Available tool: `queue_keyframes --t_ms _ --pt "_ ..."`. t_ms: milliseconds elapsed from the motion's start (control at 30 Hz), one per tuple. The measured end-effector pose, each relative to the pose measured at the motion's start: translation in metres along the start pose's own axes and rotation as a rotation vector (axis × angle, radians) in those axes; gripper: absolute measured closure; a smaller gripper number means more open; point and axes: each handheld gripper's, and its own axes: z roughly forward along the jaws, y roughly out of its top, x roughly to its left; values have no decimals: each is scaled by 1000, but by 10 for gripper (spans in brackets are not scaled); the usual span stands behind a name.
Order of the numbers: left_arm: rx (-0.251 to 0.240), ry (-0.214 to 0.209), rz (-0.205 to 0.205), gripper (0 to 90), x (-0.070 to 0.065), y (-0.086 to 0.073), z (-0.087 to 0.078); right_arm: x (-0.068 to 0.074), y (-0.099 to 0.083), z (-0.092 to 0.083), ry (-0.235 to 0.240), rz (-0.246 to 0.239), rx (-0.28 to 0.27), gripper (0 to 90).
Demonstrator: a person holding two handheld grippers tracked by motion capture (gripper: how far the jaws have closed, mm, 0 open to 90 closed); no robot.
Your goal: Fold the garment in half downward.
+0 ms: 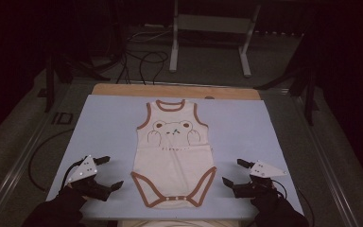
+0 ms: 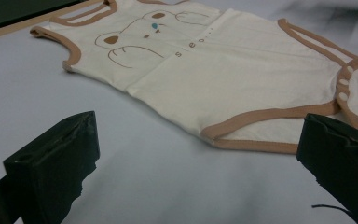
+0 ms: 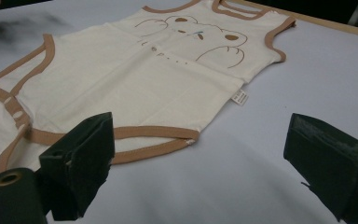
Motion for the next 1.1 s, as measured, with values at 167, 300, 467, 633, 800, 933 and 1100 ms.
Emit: queue_keyframes --t_ms 167,300,467,633,800,933,1100 --pt "1 -5 -2 0 0 0 0 0 1 0 -3 -9 2 87" --pt "13 -11 -8 0 0 0 1 0 2 -2 -11 0 -6 87" --pt "18 -12 4 0 -1 1 2 3 3 0 -13 -21 19 87" --pt "21 -13 10 0 -2 1 2 3 3 0 -17 -18 31 87" --pt "7 -21 22 0 -4 4 2 7 8 -1 7 -24 32 88" --pt "4 -15 37 0 -8 7 3 10 12 -4 8 -41 32 88" --pt "0 -22 36 0 -8 8 3 11 13 -4 17 -44 25 88"
